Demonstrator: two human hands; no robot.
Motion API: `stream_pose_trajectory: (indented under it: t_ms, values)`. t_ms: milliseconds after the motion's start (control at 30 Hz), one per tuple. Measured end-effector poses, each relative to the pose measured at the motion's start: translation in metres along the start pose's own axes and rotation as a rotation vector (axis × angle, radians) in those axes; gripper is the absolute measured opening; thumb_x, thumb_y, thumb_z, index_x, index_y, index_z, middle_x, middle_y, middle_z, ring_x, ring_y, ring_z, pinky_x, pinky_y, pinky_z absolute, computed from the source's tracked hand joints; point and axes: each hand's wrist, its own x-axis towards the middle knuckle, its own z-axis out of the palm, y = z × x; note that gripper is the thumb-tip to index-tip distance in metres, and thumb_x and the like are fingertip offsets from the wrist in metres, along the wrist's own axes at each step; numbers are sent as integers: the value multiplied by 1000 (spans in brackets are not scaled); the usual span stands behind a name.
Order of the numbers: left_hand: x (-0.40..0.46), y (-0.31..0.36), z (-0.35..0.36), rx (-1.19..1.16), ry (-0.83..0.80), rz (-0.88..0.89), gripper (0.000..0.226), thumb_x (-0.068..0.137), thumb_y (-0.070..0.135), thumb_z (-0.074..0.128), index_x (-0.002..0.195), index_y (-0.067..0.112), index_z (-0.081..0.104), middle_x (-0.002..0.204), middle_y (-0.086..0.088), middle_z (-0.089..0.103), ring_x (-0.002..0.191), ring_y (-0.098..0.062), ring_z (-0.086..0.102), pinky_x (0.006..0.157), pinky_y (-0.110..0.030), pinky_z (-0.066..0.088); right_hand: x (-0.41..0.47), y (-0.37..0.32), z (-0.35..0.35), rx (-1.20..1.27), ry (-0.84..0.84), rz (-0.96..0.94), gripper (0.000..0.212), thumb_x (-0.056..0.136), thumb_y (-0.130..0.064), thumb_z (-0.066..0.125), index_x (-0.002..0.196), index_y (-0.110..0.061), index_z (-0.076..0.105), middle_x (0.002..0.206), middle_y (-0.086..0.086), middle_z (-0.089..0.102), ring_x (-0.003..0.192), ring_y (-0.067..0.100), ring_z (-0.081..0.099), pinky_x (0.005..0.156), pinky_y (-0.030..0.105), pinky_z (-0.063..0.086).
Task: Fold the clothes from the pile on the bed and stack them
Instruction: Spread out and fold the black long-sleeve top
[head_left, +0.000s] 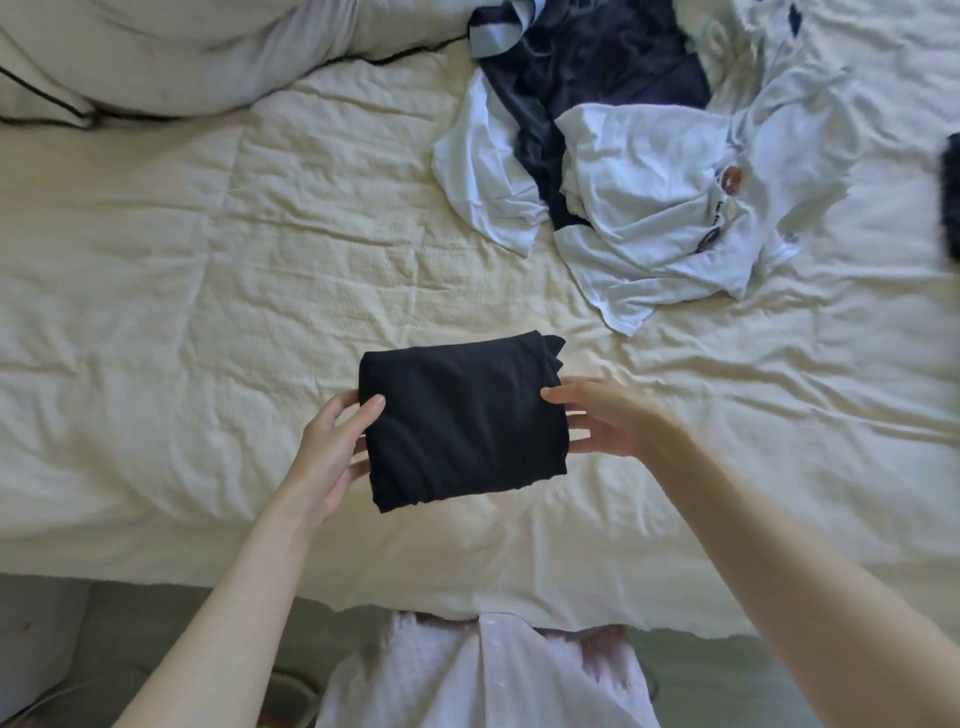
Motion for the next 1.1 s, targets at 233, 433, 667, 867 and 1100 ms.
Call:
stream_pose_trajectory:
  t_ms: [233,433,667,867,1100]
  values:
    - [-76,18,17,135,-160,29,20,89,31,62,109,25,62,98,4,71,84,-15,67,68,-32,51,-107,71,10,236,114,-112,19,91,-16,60,109,-15,67,106,0,70,96,19,66,74,37,55]
    - [-123,7,42,240,-241,21,17,91,30,61,108,27,61,105,1,70,97,-20,65,72,-33,51,-170,134,19,396,235,-168,18,94,-17,56,109,-22,65,106,-2,70,98,19,64,71,34,53]
    - [-168,11,118,414,-429,105,28,91,30,60,117,21,58,106,0,69,96,-20,65,67,-31,52,-235,188,-20,565,398,-281,23,95,-18,55,116,-22,62,113,0,67,104,23,62,84,40,51]
    - [-198,4,207,496,-507,187,29,90,31,61,117,20,59,107,-1,68,95,-19,65,64,-29,51,-275,224,-94,643,440,-378,20,95,-21,55,112,-22,65,109,-1,70,103,22,64,81,37,53]
    - [-237,-45,358,528,-506,222,30,91,31,60,118,20,59,109,-1,67,100,-22,64,68,-31,50,-303,279,-231,711,490,-394,20,95,-17,53,113,-17,61,107,2,69,96,19,64,68,33,52]
